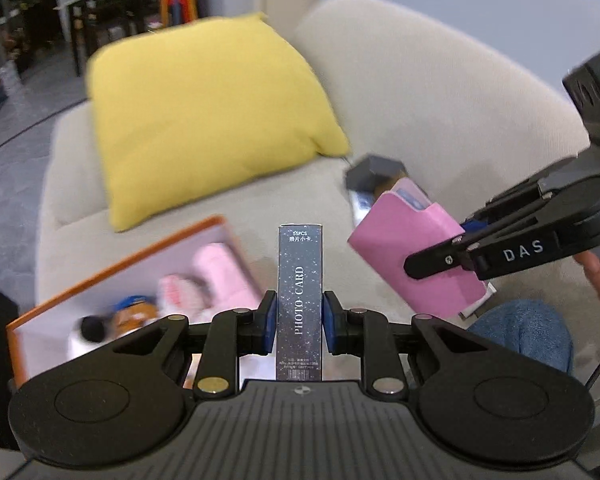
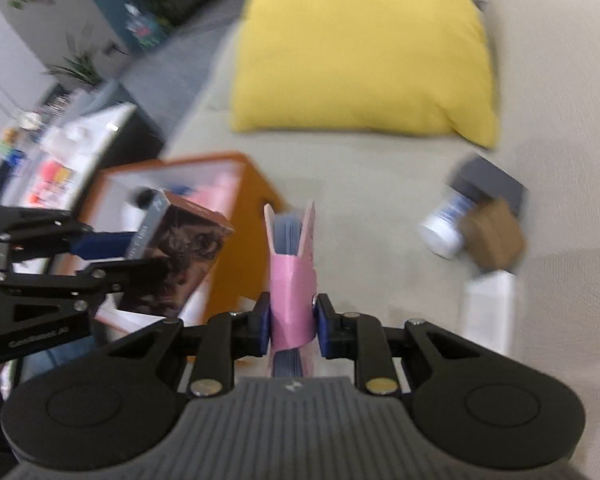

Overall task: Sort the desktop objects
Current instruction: 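Carry the wallet and card pack over the shoebox with both tools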

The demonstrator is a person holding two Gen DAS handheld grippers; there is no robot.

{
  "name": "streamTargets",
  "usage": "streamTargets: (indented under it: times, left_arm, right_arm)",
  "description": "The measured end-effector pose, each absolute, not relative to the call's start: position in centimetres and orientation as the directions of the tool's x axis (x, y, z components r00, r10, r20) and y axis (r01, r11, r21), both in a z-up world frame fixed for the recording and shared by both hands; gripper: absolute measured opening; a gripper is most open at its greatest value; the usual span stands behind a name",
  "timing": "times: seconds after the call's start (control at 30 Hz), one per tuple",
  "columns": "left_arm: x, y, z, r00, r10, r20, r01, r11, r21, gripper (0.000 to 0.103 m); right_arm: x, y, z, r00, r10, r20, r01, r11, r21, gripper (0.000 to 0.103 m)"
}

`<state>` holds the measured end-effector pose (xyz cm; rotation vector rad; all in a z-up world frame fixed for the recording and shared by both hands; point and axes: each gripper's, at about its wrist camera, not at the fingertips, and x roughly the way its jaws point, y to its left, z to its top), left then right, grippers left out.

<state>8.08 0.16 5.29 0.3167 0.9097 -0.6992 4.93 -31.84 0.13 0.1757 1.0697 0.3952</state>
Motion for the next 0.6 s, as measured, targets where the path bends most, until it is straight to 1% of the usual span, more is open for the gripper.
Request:
streamTargets:
  times: [0.1, 0.27, 0.43, 0.6]
  left_arm:
    - [8.0, 4.1, 6.9, 0.472, -0.393, -0.789, 0.620, 0.784, -0.019, 0.026]
    - [8.8, 11.2, 7.1, 0.547, -0.290, -0.785, 0.480, 0.877, 0.010, 0.026]
    - [10.9, 16.9, 4.8, 0.552, -0.202, -0.809, 0.342, 0.940, 0.000, 0.026]
    - [13.4, 19.3, 2.3, 0.551, -0.202, -0.809, 0.292, 0.956, -0.040, 0.026]
  right_arm:
    - [4.6, -28.2, 1.6, 0.422, 0.465, -0.778, -0.293, 0.882, 0.368, 0.024]
    - [5.3, -21.0, 1.7, 0.379, 0.567, -0.732, -0.380, 0.816, 0.435, 0.024]
    - [7.0, -13.5, -0.9, 0.320, 0.632, -0.706, -0.420, 0.762, 0.492, 0.024]
    - [9.8, -8.9, -4.5, 0.280, 0.660, -0.697, -0.377, 0.743, 0.553, 0.024]
